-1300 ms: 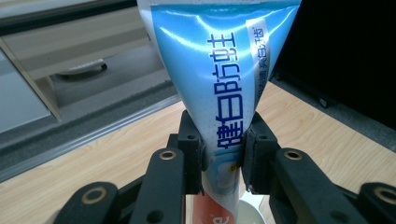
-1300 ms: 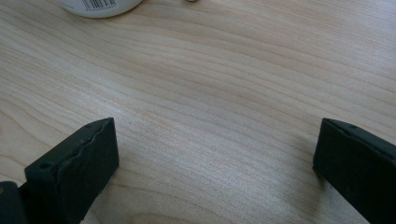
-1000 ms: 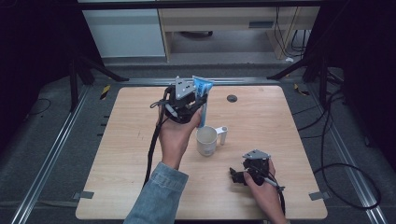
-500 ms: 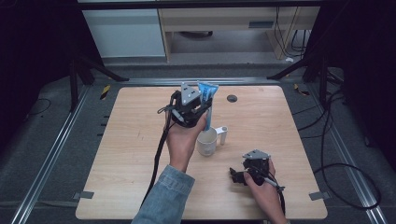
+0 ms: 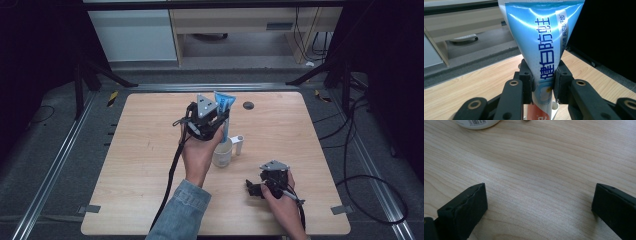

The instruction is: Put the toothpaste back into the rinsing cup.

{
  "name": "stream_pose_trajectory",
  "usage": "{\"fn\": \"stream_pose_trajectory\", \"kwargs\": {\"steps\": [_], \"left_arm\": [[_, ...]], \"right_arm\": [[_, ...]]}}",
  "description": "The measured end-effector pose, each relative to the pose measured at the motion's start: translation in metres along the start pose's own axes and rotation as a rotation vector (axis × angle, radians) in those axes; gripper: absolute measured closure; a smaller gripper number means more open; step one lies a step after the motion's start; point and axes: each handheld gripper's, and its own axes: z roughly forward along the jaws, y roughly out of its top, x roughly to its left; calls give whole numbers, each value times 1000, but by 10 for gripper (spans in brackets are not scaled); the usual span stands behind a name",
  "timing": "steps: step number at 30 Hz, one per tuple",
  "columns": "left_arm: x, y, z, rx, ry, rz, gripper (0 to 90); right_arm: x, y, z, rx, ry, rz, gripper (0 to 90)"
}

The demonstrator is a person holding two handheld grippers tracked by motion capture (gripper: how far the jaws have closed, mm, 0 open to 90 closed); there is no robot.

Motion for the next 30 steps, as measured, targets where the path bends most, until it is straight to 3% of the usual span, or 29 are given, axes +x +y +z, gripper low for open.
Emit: {"fn": "stream_pose_trajectory", "kwargs": {"steps": [30], "left_arm": [[-5, -11, 5, -19, 9, 2, 722]], "right_arm": [[0, 0, 0, 0, 0, 0, 4]]}}
